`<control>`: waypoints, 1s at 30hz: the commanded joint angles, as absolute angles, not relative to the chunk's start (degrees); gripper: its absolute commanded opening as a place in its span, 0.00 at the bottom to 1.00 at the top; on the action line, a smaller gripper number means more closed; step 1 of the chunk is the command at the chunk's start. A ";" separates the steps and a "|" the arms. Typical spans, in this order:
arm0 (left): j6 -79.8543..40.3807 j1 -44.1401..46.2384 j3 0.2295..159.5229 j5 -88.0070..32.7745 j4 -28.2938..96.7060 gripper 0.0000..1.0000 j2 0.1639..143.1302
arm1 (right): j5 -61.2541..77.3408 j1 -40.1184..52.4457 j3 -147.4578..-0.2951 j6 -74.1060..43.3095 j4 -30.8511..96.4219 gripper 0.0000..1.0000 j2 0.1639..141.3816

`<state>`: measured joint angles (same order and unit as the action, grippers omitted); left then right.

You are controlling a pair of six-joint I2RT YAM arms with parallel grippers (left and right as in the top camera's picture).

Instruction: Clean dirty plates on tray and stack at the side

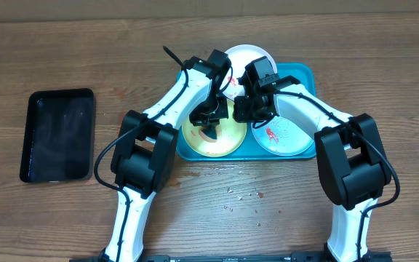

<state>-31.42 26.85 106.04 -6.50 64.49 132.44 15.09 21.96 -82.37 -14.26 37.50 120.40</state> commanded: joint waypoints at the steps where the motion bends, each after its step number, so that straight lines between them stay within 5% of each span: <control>1: -30.09 27.05 103.98 1.58 67.64 0.04 133.40 | 14.39 22.22 -80.97 -15.07 37.65 0.29 120.57; 6: -38.11 25.23 104.42 18.61 75.70 0.04 133.38 | 14.39 22.22 -80.97 -15.07 37.71 0.29 120.57; 13: -38.79 24.29 109.32 19.27 77.65 0.04 133.34 | 14.39 22.22 -80.97 -15.07 37.56 0.29 120.57; 18: -37.63 24.34 114.50 9.47 77.49 0.04 133.34 | 14.39 22.22 -80.97 -15.07 37.60 0.29 120.57; 22: -31.70 25.21 113.78 -10.17 70.59 0.04 133.40 | 14.39 22.22 -80.97 -15.07 37.60 0.29 120.57; 30: -33.80 27.66 106.43 -10.63 64.62 0.04 133.40 | 14.39 22.22 -80.97 -15.09 37.56 0.29 120.57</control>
<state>-33.69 26.59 109.82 -7.42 65.87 132.68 15.20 21.96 -82.37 -14.81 37.26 120.40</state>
